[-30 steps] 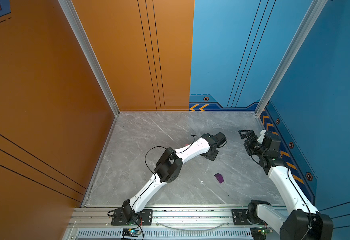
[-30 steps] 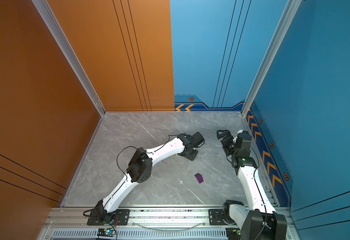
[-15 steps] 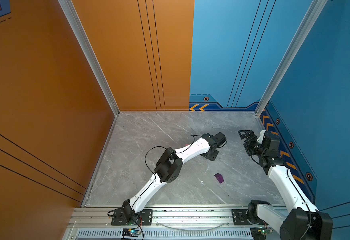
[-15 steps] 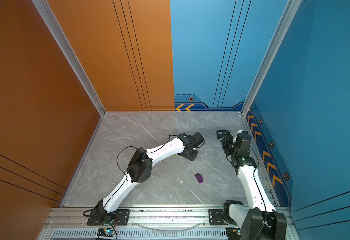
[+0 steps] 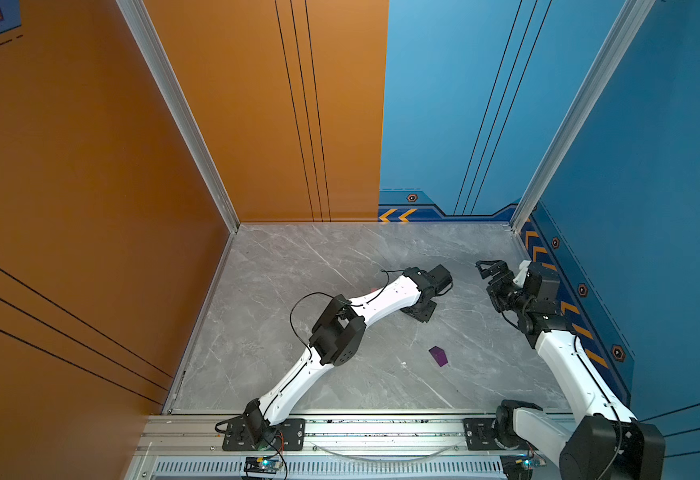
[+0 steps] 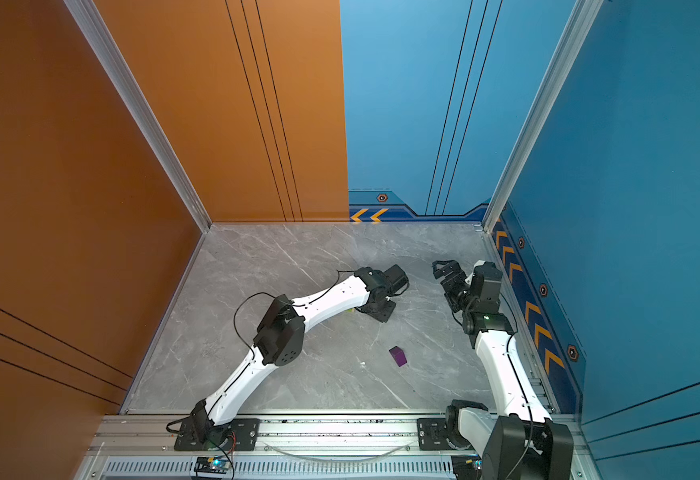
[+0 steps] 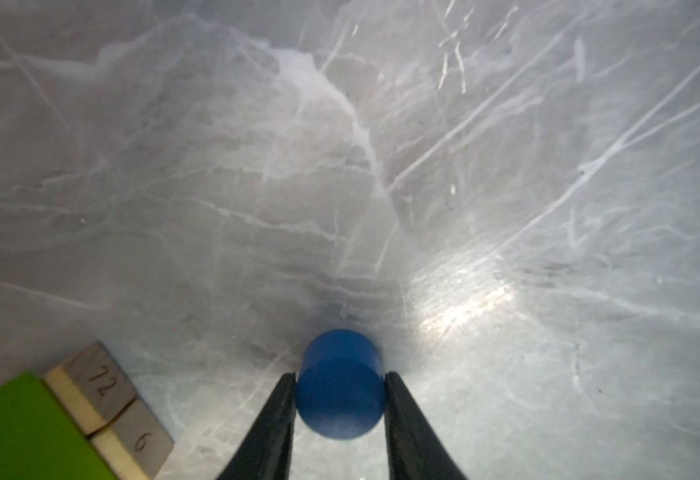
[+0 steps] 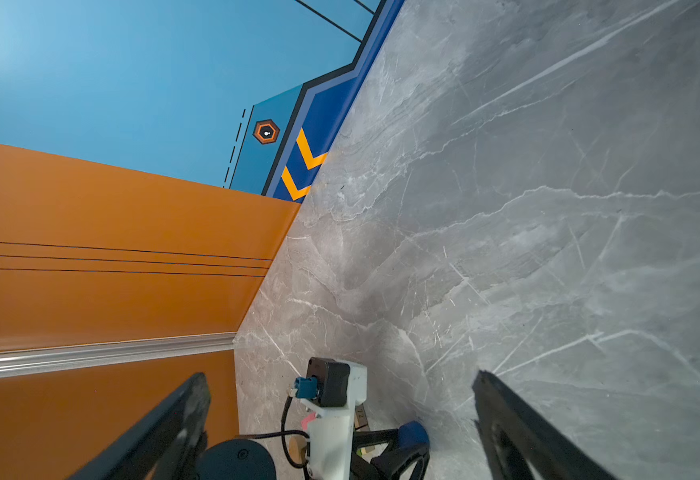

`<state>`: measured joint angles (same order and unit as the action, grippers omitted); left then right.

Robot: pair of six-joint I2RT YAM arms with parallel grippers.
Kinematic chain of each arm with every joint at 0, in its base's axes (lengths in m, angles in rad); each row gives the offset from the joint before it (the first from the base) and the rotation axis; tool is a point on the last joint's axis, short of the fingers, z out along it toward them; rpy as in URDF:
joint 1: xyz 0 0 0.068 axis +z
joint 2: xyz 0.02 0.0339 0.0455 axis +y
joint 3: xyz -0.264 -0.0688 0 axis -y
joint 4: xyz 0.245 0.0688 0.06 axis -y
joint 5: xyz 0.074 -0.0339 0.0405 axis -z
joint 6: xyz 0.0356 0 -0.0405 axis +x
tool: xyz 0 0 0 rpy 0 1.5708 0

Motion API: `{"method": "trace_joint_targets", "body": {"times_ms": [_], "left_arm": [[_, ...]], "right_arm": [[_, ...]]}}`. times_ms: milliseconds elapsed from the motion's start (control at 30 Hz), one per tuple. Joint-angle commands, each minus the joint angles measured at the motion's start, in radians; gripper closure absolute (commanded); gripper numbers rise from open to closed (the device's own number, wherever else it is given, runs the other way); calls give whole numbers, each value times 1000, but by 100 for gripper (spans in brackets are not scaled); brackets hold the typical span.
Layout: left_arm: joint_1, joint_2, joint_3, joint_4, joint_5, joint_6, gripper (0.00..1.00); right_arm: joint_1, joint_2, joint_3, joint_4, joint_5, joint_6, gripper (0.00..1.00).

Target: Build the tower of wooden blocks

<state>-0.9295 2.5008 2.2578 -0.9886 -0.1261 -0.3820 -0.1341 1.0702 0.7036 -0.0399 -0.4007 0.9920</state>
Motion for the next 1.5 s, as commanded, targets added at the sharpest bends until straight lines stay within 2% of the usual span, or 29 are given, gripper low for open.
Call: {"method": "trace_joint_targets", "body": {"times_ms": [0,267,833,1467], "left_arm": [[2,26,31,-26,17,1,65],[1,13,26,-26,16,6,69],[-6,-86,-14,-30,-20,27,69],[-17,-174,49,-154,-69,90,69]], "right_arm": [[-7,8,0,17,-17,-9,0],[-9,14,0,15,-15,-8,0],[-9,19,0,11,-16,-6,0],[-18,15,-1,5,-27,-7,0]]}}
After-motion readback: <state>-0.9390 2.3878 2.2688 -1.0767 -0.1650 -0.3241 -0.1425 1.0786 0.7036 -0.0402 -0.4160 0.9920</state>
